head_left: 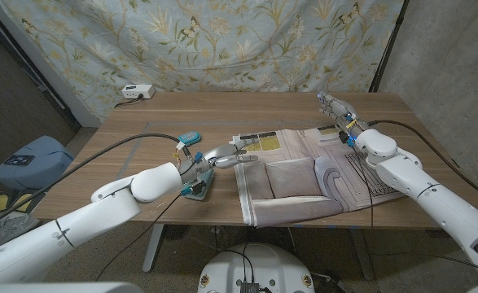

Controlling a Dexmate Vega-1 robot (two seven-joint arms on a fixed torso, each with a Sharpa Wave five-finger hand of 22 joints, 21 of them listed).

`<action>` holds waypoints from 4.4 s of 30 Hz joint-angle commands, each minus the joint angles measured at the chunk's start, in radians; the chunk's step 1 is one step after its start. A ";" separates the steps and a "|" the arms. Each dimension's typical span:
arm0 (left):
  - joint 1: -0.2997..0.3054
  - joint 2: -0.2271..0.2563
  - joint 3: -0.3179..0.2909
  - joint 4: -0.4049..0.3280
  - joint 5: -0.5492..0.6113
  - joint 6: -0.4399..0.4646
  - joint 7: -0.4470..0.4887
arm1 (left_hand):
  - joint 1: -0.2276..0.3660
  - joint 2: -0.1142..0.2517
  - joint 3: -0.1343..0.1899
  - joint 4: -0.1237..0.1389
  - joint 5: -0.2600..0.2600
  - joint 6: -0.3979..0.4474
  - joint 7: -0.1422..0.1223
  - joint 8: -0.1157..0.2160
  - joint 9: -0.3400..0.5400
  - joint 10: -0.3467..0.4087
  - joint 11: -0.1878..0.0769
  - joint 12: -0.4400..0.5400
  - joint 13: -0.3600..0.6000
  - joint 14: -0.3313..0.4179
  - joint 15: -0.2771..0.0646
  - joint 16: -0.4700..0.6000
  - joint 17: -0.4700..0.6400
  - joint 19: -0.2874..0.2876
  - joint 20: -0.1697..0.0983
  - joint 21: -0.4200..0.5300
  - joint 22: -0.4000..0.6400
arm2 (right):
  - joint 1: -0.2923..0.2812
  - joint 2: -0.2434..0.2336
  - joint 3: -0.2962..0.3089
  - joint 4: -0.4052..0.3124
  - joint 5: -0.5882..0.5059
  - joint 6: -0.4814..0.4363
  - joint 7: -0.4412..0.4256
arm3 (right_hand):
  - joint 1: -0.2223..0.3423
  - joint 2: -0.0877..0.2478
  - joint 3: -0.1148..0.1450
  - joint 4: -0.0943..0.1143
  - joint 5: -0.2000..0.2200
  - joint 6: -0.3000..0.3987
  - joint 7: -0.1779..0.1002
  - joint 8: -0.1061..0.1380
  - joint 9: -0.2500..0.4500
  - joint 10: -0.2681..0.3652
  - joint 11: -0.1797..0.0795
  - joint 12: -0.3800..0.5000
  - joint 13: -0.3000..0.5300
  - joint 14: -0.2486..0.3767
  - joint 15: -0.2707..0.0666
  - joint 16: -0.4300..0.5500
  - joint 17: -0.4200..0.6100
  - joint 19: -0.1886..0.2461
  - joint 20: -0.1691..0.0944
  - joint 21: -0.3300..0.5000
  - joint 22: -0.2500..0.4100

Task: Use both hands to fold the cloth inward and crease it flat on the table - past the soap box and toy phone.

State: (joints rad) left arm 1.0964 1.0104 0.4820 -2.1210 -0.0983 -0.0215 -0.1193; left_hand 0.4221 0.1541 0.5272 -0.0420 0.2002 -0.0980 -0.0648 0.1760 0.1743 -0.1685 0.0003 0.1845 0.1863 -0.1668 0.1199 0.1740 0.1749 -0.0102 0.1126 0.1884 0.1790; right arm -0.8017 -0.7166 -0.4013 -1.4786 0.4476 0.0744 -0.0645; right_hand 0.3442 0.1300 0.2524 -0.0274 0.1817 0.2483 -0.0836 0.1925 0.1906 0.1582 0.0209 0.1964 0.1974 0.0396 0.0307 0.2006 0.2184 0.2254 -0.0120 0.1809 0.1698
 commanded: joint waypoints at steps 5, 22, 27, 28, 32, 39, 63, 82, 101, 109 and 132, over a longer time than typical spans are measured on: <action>-0.002 0.044 0.014 -0.049 0.036 0.017 -0.059 | -0.050 -0.004 -0.026 0.026 -0.004 -0.040 -0.001 -0.002 0.004 -0.061 0.019 0.002 0.003 -0.051 0.013 0.001 0.007 -0.057 0.018 -0.007 0.005 | -0.013 -0.066 -0.007 -0.064 -0.065 -0.105 -0.036 | -0.010 -0.001 0.002 -0.006 0.004 -0.010 0.003 -0.001 0.003 -0.009 0.001 0.001 0.005 -0.007 -0.001 -0.001 -0.001 -0.011 0.001 -0.001 0.001; -0.007 0.060 0.038 -0.094 0.051 0.046 -0.118 | -0.081 0.007 -0.031 0.051 -0.003 -0.050 -0.003 0.000 0.004 -0.075 0.011 0.004 0.002 -0.072 0.016 0.003 0.010 -0.084 0.028 -0.006 0.005 | -0.077 -0.107 0.040 -0.099 -0.047 -0.094 -0.052 | -0.013 -0.002 0.003 -0.009 0.005 -0.014 0.008 -0.001 0.003 -0.010 0.003 0.002 0.004 -0.010 -0.001 -0.001 -0.003 -0.016 0.000 0.002 0.001; -0.003 0.079 0.035 -0.112 0.047 0.055 -0.134 | -0.088 0.010 -0.031 0.058 -0.003 -0.050 -0.003 0.001 0.004 -0.074 0.007 0.006 0.002 -0.071 0.014 0.005 0.010 -0.085 0.029 -0.004 0.005 | -0.081 -0.108 0.044 -0.100 -0.045 -0.097 -0.057 | -0.013 -0.002 0.004 -0.010 0.005 -0.016 0.011 -0.001 0.003 -0.011 0.003 0.001 0.004 -0.010 -0.002 -0.001 -0.004 -0.016 0.000 0.003 0.001; -0.001 0.083 0.033 -0.113 0.045 0.056 -0.135 | -0.090 0.011 -0.031 0.059 -0.003 -0.047 -0.004 0.003 0.004 -0.074 0.007 0.006 0.002 -0.071 0.013 0.006 0.011 -0.085 0.030 -0.004 0.005 | -0.081 -0.108 0.044 -0.100 -0.046 -0.097 -0.058 | -0.013 -0.002 0.004 -0.010 0.005 -0.016 0.011 -0.001 0.003 -0.011 0.003 0.001 0.004 -0.010 -0.002 -0.001 -0.004 -0.016 0.000 0.003 0.001; 0.003 0.093 0.029 -0.119 0.041 0.062 -0.139 | -0.097 0.013 -0.032 0.066 -0.003 -0.038 -0.004 0.007 0.004 -0.065 0.008 0.011 0.002 -0.070 0.010 0.008 0.011 -0.085 0.029 -0.002 0.005 | -0.081 -0.109 0.045 -0.100 -0.050 -0.101 -0.064 | -0.014 -0.002 0.004 -0.011 0.005 -0.016 0.010 -0.001 0.003 -0.011 0.002 0.002 0.004 -0.010 -0.002 -0.001 -0.004 -0.017 0.000 0.003 0.001; 0.000 0.101 0.035 -0.123 0.054 0.065 -0.151 | -0.108 0.014 -0.027 0.074 -0.001 -0.003 -0.007 0.017 0.003 -0.045 -0.002 0.019 0.000 -0.065 0.011 0.008 0.006 -0.088 0.028 0.003 0.005 | -0.080 -0.112 0.045 -0.098 -0.057 -0.109 -0.072 | -0.015 -0.002 0.005 -0.012 0.005 -0.019 0.011 -0.001 0.003 -0.012 0.003 0.002 0.004 -0.011 0.000 -0.001 -0.005 -0.018 0.000 0.004 0.001; -0.049 0.095 0.093 -0.118 0.114 0.075 -0.252 | -0.146 0.025 -0.025 0.113 -0.002 0.004 -0.007 0.012 0.003 -0.051 -0.003 0.016 -0.002 -0.070 0.001 0.011 0.009 -0.117 0.024 0.001 0.006 | -0.170 -0.144 0.100 -0.139 -0.062 -0.085 -0.138 | -0.016 -0.001 0.007 -0.016 0.005 -0.018 0.019 0.000 0.003 -0.010 0.008 0.004 0.004 -0.014 -0.002 0.000 -0.007 -0.021 0.000 0.005 0.001; -0.138 0.068 0.142 -0.098 0.104 0.118 -0.381 | -0.172 0.032 -0.010 0.147 0.002 0.038 -0.005 0.017 0.002 -0.017 -0.005 0.025 -0.005 -0.066 0.005 0.013 0.008 -0.159 0.036 -0.003 0.006 | -0.166 -0.176 0.108 -0.177 -0.099 -0.146 -0.159 | -0.014 0.003 0.010 -0.021 0.006 -0.018 0.019 0.001 0.002 -0.011 0.005 0.004 0.004 -0.017 -0.001 0.001 -0.008 -0.026 0.000 0.005 0.001; -0.211 0.040 0.199 -0.082 0.133 0.155 -0.471 | -0.198 0.035 -0.001 0.180 0.003 0.064 0.005 0.019 0.002 -0.001 -0.006 0.026 -0.006 -0.064 0.008 0.015 0.009 -0.162 0.037 0.004 0.007 | -0.123 -0.197 0.089 -0.182 -0.157 -0.183 -0.158 | -0.012 0.006 0.012 -0.027 0.003 -0.023 0.019 0.000 0.002 -0.015 0.005 0.003 0.004 -0.021 0.002 0.001 -0.009 -0.033 0.001 0.005 0.001; -0.233 0.023 0.222 -0.074 0.160 0.165 -0.490 | -0.206 0.035 0.002 0.189 0.003 0.065 0.005 0.017 0.003 -0.003 -0.007 0.024 -0.006 -0.066 0.010 0.015 0.009 -0.164 0.038 0.005 0.007 | -0.127 -0.210 0.099 -0.184 -0.173 -0.167 -0.161 | -0.014 0.005 0.011 -0.028 0.003 -0.024 0.020 0.000 0.002 -0.015 0.007 0.003 0.003 -0.021 0.002 0.002 -0.009 -0.032 -0.001 0.006 0.001; -0.293 -0.024 0.274 -0.047 0.202 0.192 -0.552 | -0.238 0.035 0.012 0.217 0.003 0.080 0.010 0.015 0.004 0.017 -0.003 0.027 -0.006 -0.052 0.015 0.020 0.011 -0.166 0.037 0.010 0.008 | -0.075 -0.274 0.069 -0.167 -0.211 -0.272 -0.081 | -0.004 0.002 0.014 -0.043 0.003 -0.029 0.028 0.000 0.002 -0.017 0.007 0.003 0.003 -0.021 -0.003 0.002 -0.013 -0.031 -0.003 0.008 0.000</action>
State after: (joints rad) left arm 0.8331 1.0096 0.7307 -2.1833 0.0833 0.1518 -0.6354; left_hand 0.1971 0.1863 0.5356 0.1682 0.2002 -0.0213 -0.0537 0.1856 0.1742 -0.1619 -0.0052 0.2071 0.1818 -0.1716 0.1324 0.1858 0.1842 -0.1701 0.1482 0.1932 0.1834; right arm -0.9174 -0.9624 -0.3014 -1.6818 0.2527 -0.1596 -0.1958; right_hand 0.3345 0.1320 0.2621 -0.0651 0.1808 0.2214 -0.0603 0.1925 0.1910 0.1421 0.0265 0.1964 0.1973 0.0239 0.0251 0.2006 0.2045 0.1993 -0.0108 0.1852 0.1678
